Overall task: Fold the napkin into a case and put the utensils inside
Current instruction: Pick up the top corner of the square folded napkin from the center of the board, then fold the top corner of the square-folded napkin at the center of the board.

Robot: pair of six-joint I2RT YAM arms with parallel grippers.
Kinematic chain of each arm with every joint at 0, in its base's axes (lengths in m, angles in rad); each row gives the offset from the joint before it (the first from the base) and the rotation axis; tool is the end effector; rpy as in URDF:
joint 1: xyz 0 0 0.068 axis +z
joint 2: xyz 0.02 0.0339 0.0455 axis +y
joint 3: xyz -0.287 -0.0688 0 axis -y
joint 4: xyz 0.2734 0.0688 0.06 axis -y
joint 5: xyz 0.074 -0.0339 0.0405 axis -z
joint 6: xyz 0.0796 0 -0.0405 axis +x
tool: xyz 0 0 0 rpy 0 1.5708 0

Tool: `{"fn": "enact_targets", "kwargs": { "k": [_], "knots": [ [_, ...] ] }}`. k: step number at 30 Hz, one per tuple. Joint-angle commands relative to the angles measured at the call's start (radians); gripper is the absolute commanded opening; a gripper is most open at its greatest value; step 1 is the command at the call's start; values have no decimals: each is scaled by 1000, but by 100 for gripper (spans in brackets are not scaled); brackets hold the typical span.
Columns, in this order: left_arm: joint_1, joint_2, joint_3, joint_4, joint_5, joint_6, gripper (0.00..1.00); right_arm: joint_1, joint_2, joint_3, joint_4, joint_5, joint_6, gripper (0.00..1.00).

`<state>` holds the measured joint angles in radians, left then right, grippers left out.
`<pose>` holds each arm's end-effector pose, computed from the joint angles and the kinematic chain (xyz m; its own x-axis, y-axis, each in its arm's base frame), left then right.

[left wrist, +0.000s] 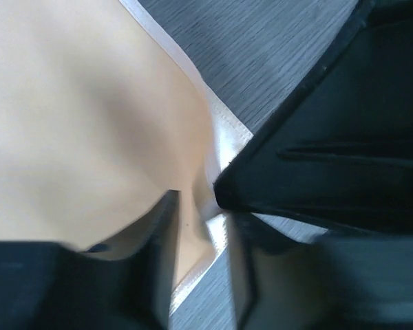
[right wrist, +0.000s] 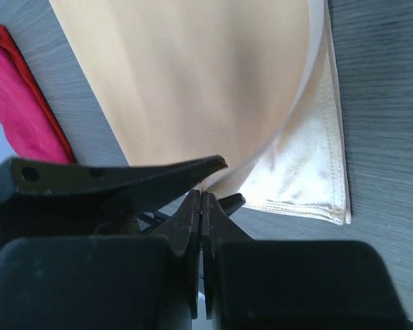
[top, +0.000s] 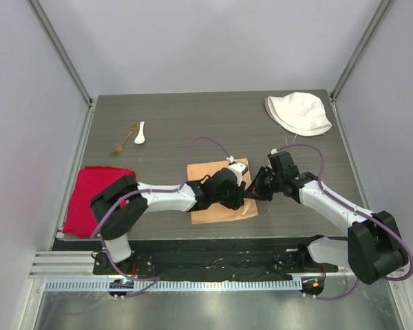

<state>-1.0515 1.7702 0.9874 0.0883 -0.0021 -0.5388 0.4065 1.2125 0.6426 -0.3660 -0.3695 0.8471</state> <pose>0.2140 -0.3741 0.1462 -0.7177 0.2216 -0.6602 0.5815 0.7123 -0.3931 0.2365 0.1331 0.1659 -0.9134 0.3676 -0.1748 0.1798 0.7496 0.6370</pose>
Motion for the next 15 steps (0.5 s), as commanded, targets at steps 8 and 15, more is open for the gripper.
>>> {"fn": "enact_targets", "kwargs": {
  "k": [8, 15],
  "knots": [
    [188, -97, -26, -85, -27, -50, 3, -161, -38, 69, -102, -20, -247, 47],
    [366, -123, -66, -153, 93, -113, 1, -123, 33, -30, 58, -166, -252, 32]
  ]
}}
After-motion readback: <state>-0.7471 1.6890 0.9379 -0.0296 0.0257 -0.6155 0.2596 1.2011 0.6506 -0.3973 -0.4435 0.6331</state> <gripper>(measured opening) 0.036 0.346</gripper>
